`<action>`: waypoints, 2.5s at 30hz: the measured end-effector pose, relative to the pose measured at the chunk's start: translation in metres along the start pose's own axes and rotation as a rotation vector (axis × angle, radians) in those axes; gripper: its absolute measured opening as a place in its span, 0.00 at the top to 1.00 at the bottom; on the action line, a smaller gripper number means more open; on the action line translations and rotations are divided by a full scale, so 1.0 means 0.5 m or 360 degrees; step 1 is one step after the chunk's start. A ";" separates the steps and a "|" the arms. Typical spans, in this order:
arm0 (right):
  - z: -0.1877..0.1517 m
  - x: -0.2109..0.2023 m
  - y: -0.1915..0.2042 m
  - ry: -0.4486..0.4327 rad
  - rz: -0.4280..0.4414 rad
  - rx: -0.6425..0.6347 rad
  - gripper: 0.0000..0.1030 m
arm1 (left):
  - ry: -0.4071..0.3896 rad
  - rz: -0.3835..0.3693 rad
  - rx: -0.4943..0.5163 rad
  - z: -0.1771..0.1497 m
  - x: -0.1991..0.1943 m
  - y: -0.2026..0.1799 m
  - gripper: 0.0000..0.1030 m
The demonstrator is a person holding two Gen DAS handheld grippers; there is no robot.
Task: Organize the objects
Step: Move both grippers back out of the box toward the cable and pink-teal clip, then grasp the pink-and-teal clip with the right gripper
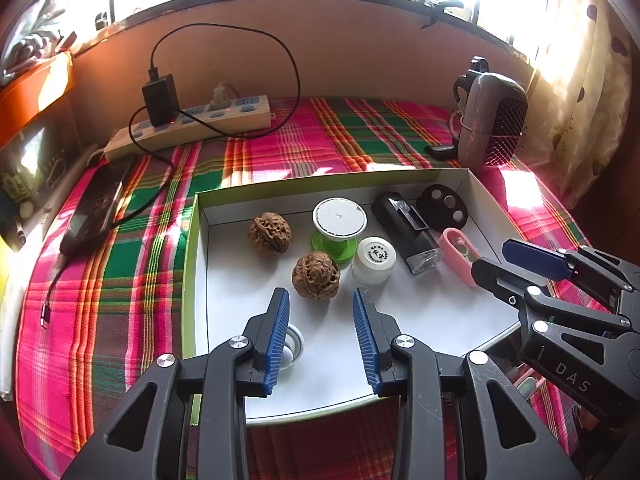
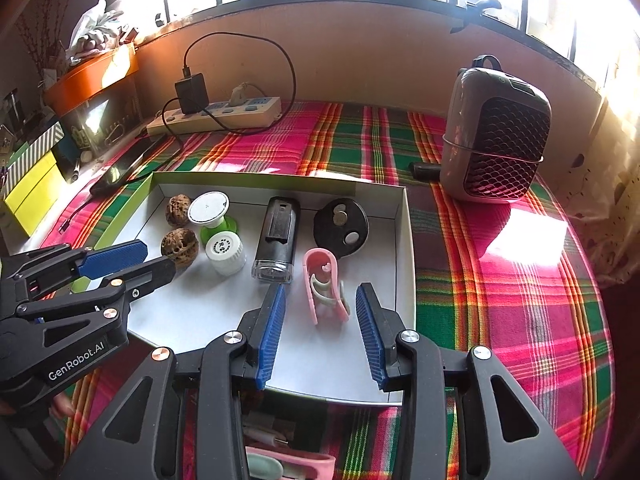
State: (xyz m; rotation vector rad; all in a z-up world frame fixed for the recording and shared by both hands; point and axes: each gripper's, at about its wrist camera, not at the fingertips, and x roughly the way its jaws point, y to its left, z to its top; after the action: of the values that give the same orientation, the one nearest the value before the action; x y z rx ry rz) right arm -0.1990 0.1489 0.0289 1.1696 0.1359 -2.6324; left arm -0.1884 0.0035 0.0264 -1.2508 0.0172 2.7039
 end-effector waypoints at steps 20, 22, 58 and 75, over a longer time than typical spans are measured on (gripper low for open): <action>-0.070 -0.100 -0.004 -0.0056 0.0005 -0.0003 0.63 | -0.0067 -0.0060 -0.0032 -0.058 -0.084 0.005 0.70; -0.086 -0.105 -0.006 -0.0039 0.0011 -0.0016 0.63 | -0.0064 -0.0077 -0.0038 -0.066 -0.089 0.005 0.70; -0.144 -0.082 0.022 0.0134 0.0457 -0.0138 0.61 | -0.0010 -0.0231 -0.0013 -0.113 -0.092 -0.008 0.70; -0.123 -0.039 0.084 0.0156 0.0367 -0.0342 0.61 | 0.0022 -0.0239 -0.0025 -0.116 -0.080 -0.003 0.70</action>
State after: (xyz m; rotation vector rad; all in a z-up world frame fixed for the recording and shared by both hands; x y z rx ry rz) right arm -0.1311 0.1239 0.0030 1.1648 0.2775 -2.2982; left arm -0.1190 -0.0052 0.0191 -1.2230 -0.0928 2.5725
